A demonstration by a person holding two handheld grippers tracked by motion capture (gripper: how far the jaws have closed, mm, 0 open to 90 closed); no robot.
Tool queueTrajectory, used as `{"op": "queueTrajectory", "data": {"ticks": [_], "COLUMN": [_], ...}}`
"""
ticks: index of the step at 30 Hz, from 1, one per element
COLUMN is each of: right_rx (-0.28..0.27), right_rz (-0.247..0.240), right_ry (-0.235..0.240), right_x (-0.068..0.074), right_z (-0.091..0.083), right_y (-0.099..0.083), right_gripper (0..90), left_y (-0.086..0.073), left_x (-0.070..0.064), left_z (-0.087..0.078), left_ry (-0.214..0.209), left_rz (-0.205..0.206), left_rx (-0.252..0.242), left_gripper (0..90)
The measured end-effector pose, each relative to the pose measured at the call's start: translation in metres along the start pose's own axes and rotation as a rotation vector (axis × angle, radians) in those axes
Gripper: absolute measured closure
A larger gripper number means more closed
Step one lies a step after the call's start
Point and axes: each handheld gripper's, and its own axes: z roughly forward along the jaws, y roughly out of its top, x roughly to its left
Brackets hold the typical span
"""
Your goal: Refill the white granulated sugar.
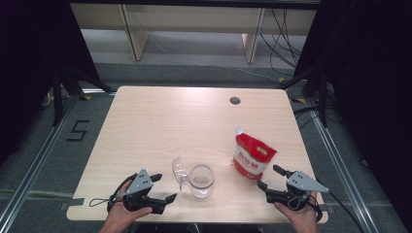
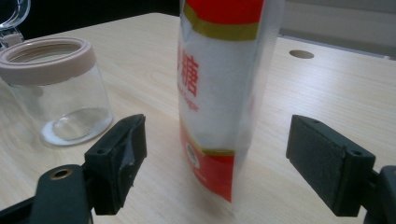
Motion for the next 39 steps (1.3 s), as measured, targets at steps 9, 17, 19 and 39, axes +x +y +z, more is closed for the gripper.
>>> {"op": "queueTrajectory", "data": {"ticks": [9, 17, 19, 39], "right_rx": [0.003, 0.017, 0.026, -0.026], "right_rz": [-0.030, -0.031, -0.029, -0.049], "right_ry": [0.030, 0.024, 0.013, 0.052], "right_x": [-0.001, -0.004, -0.003, -0.006], "right_z": [0.015, 0.028, 0.030, 0.054], "right_y": [0.001, 0.002, 0.002, 0.000], "right_gripper": [20.3, 19.6, 19.6, 18.7], "left_y": [-0.003, -0.004, -0.004, -0.005], "left_x": [-0.001, 0.001, 0.001, 0.000], "left_z": [0.000, -0.001, -0.001, -0.001], "left_ry": [0.005, 0.009, 0.009, 0.011], "left_rz": [0.000, 0.019, 0.020, 0.019], "left_rx": [0.006, 0.006, 0.006, 0.009], "left_gripper": [15.0, 15.0, 15.0, 15.0]}}
